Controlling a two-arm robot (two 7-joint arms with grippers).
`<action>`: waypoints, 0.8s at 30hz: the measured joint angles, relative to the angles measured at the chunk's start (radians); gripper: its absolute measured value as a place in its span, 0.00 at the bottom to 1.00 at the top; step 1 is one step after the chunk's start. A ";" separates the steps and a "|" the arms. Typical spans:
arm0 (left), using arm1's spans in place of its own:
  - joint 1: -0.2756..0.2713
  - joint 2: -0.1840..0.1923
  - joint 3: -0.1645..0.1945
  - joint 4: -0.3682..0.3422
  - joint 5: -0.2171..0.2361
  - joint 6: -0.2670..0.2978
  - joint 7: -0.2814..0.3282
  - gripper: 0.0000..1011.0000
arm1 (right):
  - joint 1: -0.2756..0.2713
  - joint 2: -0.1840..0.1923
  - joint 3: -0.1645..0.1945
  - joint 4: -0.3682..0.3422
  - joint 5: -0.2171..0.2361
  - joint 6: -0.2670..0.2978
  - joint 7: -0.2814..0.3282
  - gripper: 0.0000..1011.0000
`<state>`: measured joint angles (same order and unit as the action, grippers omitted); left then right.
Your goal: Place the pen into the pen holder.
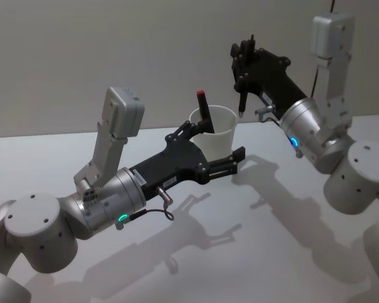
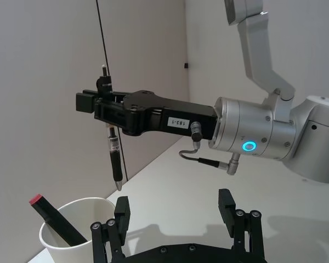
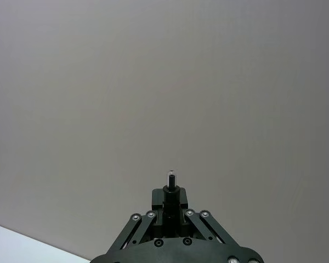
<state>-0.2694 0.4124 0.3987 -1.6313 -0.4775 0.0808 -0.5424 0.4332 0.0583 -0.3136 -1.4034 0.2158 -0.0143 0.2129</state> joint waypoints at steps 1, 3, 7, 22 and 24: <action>0.000 0.000 0.000 0.000 0.000 0.000 0.000 0.99 | 0.003 -0.002 0.000 0.006 -0.001 -0.003 0.001 0.12; 0.000 0.000 0.000 0.000 0.000 0.000 0.000 0.99 | 0.010 -0.006 -0.002 0.024 -0.004 -0.011 0.002 0.12; 0.000 0.000 0.000 0.000 0.000 0.000 0.000 0.99 | 0.023 -0.015 -0.006 0.053 -0.009 -0.024 0.006 0.12; 0.000 0.000 0.000 0.000 0.000 0.000 0.000 0.99 | 0.058 -0.047 -0.023 0.161 -0.018 -0.066 0.016 0.12; 0.000 0.000 0.000 0.000 0.000 0.000 0.000 0.99 | 0.060 -0.050 -0.024 0.169 -0.018 -0.069 0.016 0.12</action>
<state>-0.2694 0.4125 0.3987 -1.6313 -0.4775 0.0808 -0.5425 0.4935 0.0087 -0.3381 -1.2343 0.1976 -0.0834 0.2285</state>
